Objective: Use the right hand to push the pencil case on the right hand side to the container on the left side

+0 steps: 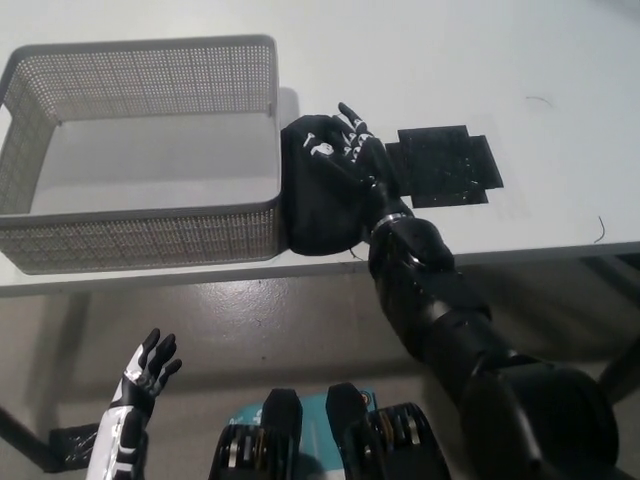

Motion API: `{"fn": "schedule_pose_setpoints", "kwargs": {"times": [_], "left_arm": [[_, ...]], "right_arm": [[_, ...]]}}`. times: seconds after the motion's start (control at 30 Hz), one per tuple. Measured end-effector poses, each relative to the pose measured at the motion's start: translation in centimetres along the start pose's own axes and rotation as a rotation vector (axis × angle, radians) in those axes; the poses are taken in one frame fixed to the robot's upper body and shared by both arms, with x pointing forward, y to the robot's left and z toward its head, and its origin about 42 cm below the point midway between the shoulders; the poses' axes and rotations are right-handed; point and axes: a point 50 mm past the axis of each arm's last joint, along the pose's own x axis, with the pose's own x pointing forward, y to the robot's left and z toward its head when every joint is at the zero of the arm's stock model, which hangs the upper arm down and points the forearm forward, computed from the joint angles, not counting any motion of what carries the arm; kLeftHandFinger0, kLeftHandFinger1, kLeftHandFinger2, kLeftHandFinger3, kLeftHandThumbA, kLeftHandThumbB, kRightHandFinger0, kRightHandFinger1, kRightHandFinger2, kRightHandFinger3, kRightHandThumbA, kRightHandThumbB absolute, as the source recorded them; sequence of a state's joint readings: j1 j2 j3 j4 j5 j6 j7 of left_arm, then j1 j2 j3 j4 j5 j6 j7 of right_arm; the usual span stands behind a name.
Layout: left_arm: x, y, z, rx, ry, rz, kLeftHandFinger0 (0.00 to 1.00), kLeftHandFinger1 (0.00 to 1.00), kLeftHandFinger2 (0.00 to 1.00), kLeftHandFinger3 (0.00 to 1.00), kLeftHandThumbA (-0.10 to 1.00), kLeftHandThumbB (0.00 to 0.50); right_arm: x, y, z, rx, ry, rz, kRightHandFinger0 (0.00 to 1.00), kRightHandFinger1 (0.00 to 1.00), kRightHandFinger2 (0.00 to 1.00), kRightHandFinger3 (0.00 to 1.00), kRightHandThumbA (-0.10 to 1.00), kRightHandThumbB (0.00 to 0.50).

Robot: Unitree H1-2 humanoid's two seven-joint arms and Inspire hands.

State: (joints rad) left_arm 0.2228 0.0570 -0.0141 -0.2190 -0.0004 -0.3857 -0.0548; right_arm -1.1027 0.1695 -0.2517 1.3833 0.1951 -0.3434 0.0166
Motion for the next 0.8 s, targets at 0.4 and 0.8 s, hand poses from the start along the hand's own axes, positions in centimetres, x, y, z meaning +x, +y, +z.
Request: {"fn": "schedule_pose_setpoints", "kwargs": {"times": [0.4, 0.8], "left_arm": [[0.5, 0.0, 0.4, 0.000, -0.014, -0.001, 1.00, 1.00, 1.00, 1.00, 1.00, 0.112], [0.6, 0.1, 0.4, 0.001, -0.006, 0.001, 1.00, 1.00, 1.00, 1.00, 1.00, 0.119]], "right_arm": [[-0.1, 1.7, -0.1, 0.071, -0.017, -0.025, 1.00, 1.00, 1.00, 1.00, 1.00, 0.240], [0.4, -0.3, 1.3, -0.170, -0.056, -0.008, 1.00, 1.00, 1.00, 1.00, 1.00, 0.251]]}}
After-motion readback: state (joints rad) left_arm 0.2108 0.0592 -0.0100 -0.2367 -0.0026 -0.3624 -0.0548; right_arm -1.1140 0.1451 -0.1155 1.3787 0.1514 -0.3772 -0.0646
